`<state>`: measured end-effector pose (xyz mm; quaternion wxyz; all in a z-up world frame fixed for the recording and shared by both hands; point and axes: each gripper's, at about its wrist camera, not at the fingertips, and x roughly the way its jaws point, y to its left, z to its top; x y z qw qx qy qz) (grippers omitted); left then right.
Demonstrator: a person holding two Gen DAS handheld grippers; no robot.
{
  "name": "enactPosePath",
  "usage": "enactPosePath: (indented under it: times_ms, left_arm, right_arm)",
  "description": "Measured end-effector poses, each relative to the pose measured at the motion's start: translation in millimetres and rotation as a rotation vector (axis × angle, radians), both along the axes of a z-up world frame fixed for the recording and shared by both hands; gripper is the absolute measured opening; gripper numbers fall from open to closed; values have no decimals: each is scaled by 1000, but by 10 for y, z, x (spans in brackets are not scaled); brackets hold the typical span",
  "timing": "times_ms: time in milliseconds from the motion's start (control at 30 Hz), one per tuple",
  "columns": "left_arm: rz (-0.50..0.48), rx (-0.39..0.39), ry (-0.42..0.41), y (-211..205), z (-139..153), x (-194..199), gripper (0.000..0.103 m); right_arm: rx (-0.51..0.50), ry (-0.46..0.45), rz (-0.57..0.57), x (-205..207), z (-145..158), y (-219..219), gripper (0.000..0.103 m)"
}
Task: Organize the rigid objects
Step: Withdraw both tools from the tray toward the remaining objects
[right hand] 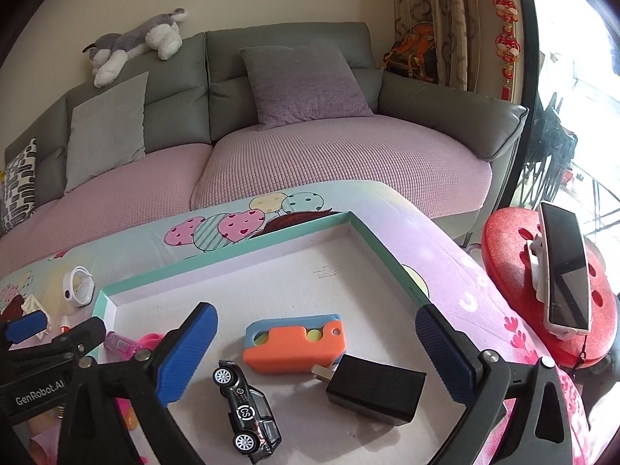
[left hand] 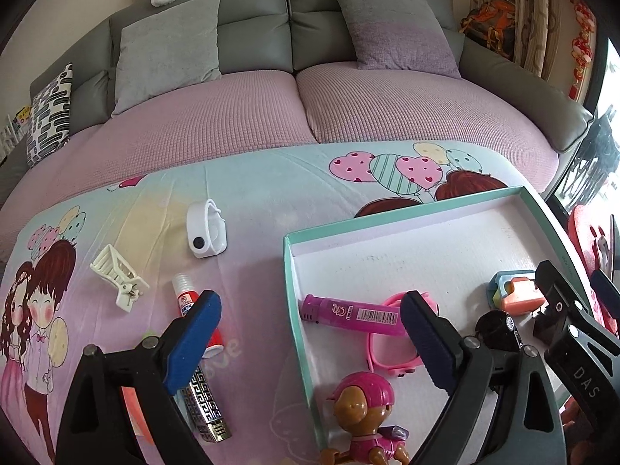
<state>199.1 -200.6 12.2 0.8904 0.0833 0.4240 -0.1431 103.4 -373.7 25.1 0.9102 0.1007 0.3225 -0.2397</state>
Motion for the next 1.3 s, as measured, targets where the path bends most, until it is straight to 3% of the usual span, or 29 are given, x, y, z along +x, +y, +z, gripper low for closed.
enactPosePath:
  times_ms: [267,367,800,933,1300]
  left_arm:
    - [84,-10,-28,196,22,47,95]
    - [102,-18,-26,236,1,62,103]
    - [191,-70,-14,584,-7,57,103]
    - [237,-47,-46,795,42,-13,103]
    - [344,-36,-46,1542,177,-166,103]
  right_arm:
    - [11,9,3,19,-29,5,103]
    - [11,13,3,22,-35,9,103]
    - [-6,9,14,42,2,84,103]
    - [-5,3,29,68,33,145,103]
    - [125,-56,185,136,202,603,103]
